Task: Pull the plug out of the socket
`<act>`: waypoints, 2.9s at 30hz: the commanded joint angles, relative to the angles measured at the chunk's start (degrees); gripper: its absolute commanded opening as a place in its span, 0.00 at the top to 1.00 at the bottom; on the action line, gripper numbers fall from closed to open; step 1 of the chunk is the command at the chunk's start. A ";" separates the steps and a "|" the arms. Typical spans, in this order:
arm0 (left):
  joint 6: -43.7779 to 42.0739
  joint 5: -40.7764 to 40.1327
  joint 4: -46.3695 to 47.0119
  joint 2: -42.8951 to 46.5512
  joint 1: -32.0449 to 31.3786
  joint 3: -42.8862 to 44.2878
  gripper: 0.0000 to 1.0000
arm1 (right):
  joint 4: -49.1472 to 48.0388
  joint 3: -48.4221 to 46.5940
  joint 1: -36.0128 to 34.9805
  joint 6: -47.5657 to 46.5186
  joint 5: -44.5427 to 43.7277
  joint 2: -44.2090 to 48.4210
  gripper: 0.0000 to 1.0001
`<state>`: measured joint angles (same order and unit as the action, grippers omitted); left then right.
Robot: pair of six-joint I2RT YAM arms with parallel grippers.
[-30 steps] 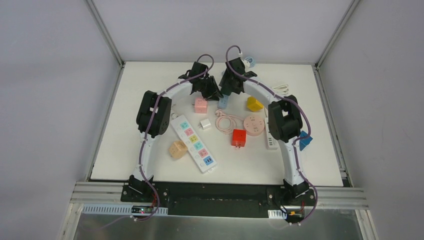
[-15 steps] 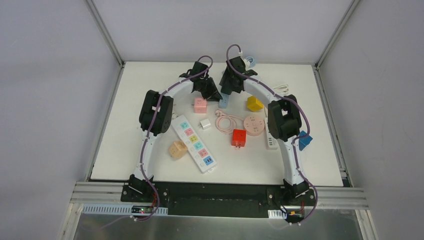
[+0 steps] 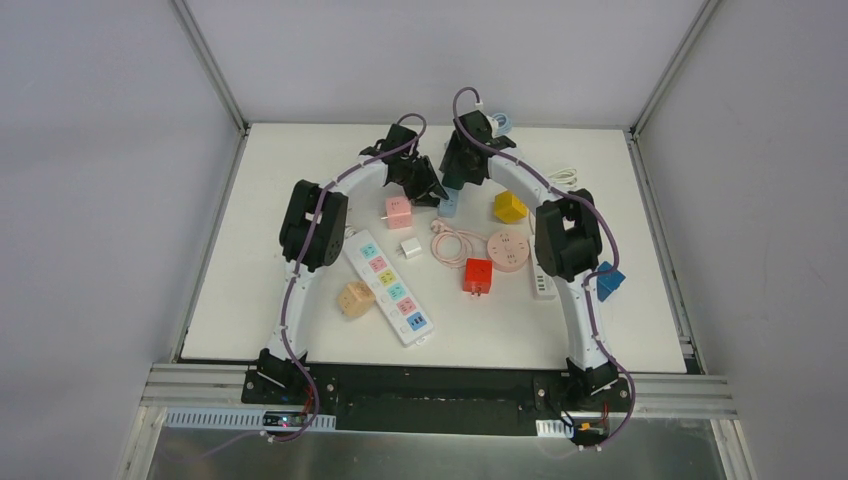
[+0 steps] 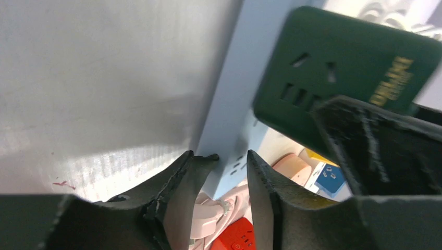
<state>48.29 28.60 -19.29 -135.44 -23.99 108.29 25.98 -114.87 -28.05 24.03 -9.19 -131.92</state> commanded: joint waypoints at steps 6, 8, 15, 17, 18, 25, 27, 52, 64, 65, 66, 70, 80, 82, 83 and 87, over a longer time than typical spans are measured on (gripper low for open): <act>-5.40 -4.55 -9.17 3.18 -1.50 -1.32 0.39 | -2.95 -1.01 -0.50 2.19 5.02 5.27 1.00; -6.26 -5.37 -9.68 3.49 -1.50 -1.30 0.39 | -2.96 -0.53 -0.51 2.54 5.20 5.34 1.00; -10.65 -9.36 -12.80 5.01 -1.50 0.17 0.35 | -2.91 0.57 -0.49 2.77 4.67 5.92 1.00; -11.61 -10.13 -12.64 5.67 -1.50 0.17 0.34 | -3.23 1.37 -0.47 2.97 5.11 6.29 1.00; -11.41 -9.50 -12.25 5.65 -1.50 0.11 0.35 | -3.48 1.78 -0.50 3.14 5.53 6.46 1.00; -7.58 -3.22 -8.84 3.63 -1.50 -0.15 0.56 | -5.32 2.77 -0.43 4.67 10.50 7.42 1.00; -6.61 -2.19 -7.75 3.68 -1.65 -1.06 0.63 | -5.60 2.88 -0.50 4.95 11.43 7.30 1.00; -1.80 -2.72 -11.56 0.11 -1.88 -3.11 0.91 | -19.74 10.70 2.71 12.96 39.76 14.28 1.00; -0.45 -1.23 -12.03 -1.63 -1.94 -0.77 0.90 | 1.38 3.49 -3.71 -1.73 3.67 10.59 1.00; -0.40 -0.67 -12.05 -1.81 -1.94 -0.35 0.89 | 2.30 2.64 -3.67 -1.63 3.50 10.54 1.00; -0.26 -0.41 -12.16 -1.93 -2.03 0.10 0.89 | 2.75 2.00 -3.67 -1.56 4.26 10.58 1.00; -0.23 -0.07 -12.10 -2.02 -2.05 1.11 0.89 | -1.53 2.18 -2.85 -0.74 18.99 12.72 1.00; -0.08 0.04 -12.41 -2.85 -2.08 1.68 0.90 | -13.73 8.05 -0.65 7.89 35.55 14.56 1.00; -0.48 -0.02 -13.67 -3.26 -2.03 2.19 0.90 | -21.24 12.51 0.28 10.61 41.95 15.85 1.00; -0.72 0.02 -14.38 -3.52 -2.03 2.58 0.90 | -24.18 14.33 0.46 11.44 43.56 16.61 1.00; -1.27 -0.06 -16.09 -4.29 -2.03 4.11 0.90 | -21.57 16.13 -0.41 4.49 41.52 16.65 1.00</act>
<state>47.16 32.82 -35.77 -135.13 -24.64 111.57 13.96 -97.78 -23.77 21.87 14.46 -123.28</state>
